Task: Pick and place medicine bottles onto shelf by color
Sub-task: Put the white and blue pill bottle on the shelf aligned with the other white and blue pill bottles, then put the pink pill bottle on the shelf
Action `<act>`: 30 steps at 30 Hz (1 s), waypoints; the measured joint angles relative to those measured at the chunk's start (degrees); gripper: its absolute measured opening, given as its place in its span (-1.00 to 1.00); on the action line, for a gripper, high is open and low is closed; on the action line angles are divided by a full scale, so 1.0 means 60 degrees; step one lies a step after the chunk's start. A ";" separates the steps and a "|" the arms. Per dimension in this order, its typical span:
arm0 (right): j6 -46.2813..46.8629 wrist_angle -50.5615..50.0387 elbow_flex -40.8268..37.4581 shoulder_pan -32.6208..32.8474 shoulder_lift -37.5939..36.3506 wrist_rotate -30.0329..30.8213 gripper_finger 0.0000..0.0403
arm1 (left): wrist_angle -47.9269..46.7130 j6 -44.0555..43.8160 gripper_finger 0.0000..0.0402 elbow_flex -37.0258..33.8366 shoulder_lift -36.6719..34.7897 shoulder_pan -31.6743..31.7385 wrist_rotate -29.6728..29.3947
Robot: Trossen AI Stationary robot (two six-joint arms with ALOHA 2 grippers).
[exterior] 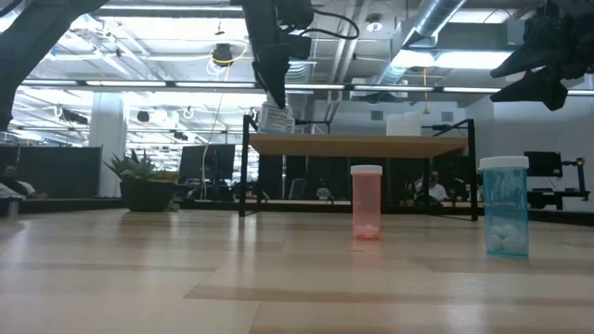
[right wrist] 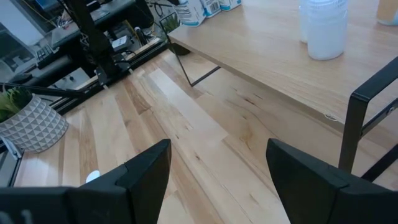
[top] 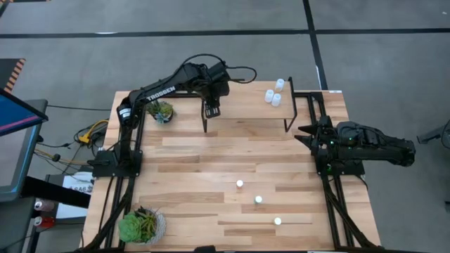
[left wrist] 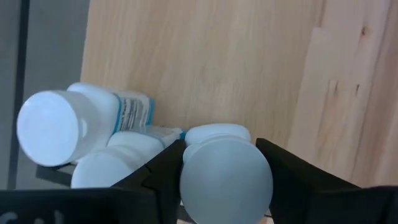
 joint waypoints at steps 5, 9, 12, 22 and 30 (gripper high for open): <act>0.0001 -0.0001 0.0000 -0.0001 -0.0001 0.0002 0.42 | 0.0040 -0.0011 -0.13 0.0000 0.0000 0.0000 0.0160; 0.0005 -0.0001 0.0000 -0.0001 -0.0003 0.0000 0.42 | 0.0090 0.0022 -0.08 0.0000 0.0000 0.0000 0.0153; 0.0005 0.0001 0.0000 0.0000 -0.0003 0.0000 0.42 | 0.0279 0.0040 -0.04 0.0000 0.0000 0.0000 0.0095; 0.0005 -0.0001 0.0000 0.0002 -0.0003 0.0000 0.42 | 0.0376 0.0049 0.11 0.0158 0.0000 0.0000 -0.0171; 0.0009 -0.0001 0.0000 0.0001 -0.0003 0.0000 0.42 | 0.0411 -0.0038 0.19 0.0941 0.0000 -0.0103 -0.0161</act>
